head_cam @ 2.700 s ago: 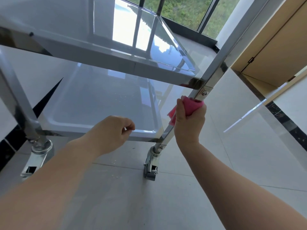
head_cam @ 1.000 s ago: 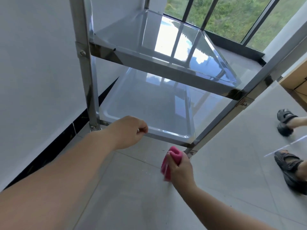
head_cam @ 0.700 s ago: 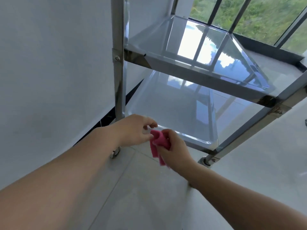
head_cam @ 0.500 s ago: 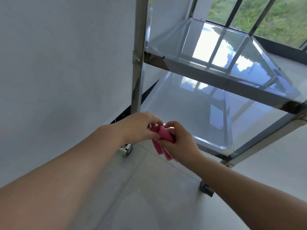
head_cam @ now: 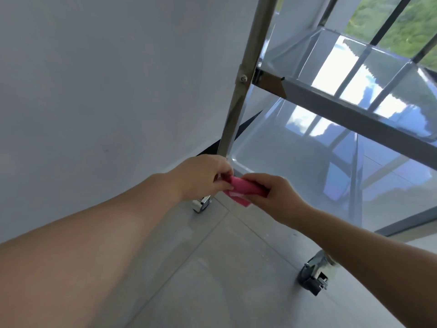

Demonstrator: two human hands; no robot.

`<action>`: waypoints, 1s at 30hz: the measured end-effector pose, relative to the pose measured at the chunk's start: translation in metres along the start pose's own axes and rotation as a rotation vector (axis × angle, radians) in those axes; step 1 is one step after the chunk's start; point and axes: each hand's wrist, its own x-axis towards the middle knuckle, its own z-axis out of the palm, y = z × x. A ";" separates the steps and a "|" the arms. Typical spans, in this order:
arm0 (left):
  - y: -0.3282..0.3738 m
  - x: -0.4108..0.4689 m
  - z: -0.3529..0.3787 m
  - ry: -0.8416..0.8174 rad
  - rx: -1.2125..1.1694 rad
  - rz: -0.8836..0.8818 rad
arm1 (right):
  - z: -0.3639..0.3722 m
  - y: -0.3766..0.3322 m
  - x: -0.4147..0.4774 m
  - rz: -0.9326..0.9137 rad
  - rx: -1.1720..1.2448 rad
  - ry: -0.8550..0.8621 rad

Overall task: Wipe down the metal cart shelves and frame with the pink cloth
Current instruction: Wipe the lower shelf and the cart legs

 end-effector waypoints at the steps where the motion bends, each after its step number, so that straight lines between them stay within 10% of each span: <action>1: -0.003 -0.001 0.001 -0.012 0.013 -0.019 | 0.001 0.004 0.002 -0.036 -0.068 -0.004; 12: -0.042 0.020 0.005 0.179 0.044 -0.271 | -0.002 0.042 0.051 -0.636 -1.013 -0.144; 30: -0.038 0.063 0.027 0.400 -0.118 -0.197 | 0.042 0.088 0.067 -0.510 -1.199 -0.127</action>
